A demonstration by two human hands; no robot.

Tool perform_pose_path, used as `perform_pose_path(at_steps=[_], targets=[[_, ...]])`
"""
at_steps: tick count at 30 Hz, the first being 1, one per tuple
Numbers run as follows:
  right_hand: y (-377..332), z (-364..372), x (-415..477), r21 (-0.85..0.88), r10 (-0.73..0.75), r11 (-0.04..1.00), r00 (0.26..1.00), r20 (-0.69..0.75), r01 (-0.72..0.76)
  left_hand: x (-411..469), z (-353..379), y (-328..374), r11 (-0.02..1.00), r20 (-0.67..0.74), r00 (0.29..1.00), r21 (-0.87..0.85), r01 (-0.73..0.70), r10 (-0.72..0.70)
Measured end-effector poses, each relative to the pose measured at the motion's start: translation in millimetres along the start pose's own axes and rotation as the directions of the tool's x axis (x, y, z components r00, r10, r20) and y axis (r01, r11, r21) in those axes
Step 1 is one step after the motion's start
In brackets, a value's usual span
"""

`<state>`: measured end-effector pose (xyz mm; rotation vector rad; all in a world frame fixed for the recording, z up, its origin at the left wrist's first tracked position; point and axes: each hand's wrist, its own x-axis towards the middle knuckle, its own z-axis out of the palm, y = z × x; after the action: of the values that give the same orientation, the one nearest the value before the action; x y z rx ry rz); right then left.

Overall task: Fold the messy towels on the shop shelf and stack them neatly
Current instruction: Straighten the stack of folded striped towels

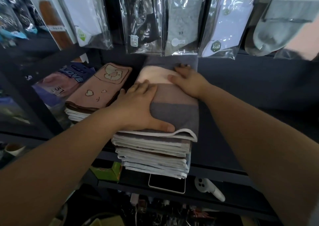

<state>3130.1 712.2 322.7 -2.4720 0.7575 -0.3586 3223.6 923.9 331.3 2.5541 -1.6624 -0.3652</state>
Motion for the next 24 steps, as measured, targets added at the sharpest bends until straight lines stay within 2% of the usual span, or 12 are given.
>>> perform_pose_path(at_steps=[2, 4, 6, 7, 9, 11, 13, 16, 24], targets=[[0.8, 2.3, -25.5, 0.23, 0.034, 0.973, 0.991, -0.126, -0.005, -11.0, 0.9, -5.3, 0.993, -0.118, 0.993, -0.12, -0.019, 0.004], [4.6, 9.1, -58.8, 0.553, 0.148, 0.832, 0.98, -0.132, -0.051, -27.2, 5.9, -15.8, 0.904, -0.255, 0.966, -0.423, -0.062, -0.053], [8.4, 20.6, -93.4, 0.745, 0.189, 0.653, 0.982, 0.012, -0.134, -47.8, 23.1, -22.7, 0.681, -0.327, 0.929, -0.721, -0.126, -0.174], [9.4, 27.8, -106.0, 0.794, 0.185, 0.577, 0.978, 0.1, -0.191, -56.6, 35.6, -22.3, 0.558, -0.34, 0.906, -0.816, -0.151, -0.252], [8.9, 42.2, -120.1, 0.853, 0.178, 0.454, 0.964, 0.197, -0.258, -68.5, 62.4, -13.9, 0.325, -0.309, 0.874, -0.927, -0.187, -0.375], [8.2, 53.9, -119.7, 0.895, 0.194, 0.362, 0.96, 0.2, -0.259, -71.5, 80.9, -6.2, 0.176, -0.272, 0.861, -0.96, -0.216, -0.43], [4.7, 61.0, -115.4, 0.92, 0.214, 0.301, 0.958, 0.192, -0.251, -70.8, 84.0, -6.9, 0.129, -0.265, 0.852, -0.964, -0.232, -0.451], [-4.0, 70.2, -109.5, 0.916, 0.2, 0.311, 0.96, 0.196, -0.252, -71.0, 75.0, -22.0, 0.112, -0.26, 0.85, -0.965, -0.235, -0.458], [-21.6, 77.2, -102.5, 0.904, 0.203, 0.318, 0.952, 0.23, -0.286, -73.6, 69.0, -48.2, 0.16, -0.234, 0.863, -0.971, -0.18, -0.448]])
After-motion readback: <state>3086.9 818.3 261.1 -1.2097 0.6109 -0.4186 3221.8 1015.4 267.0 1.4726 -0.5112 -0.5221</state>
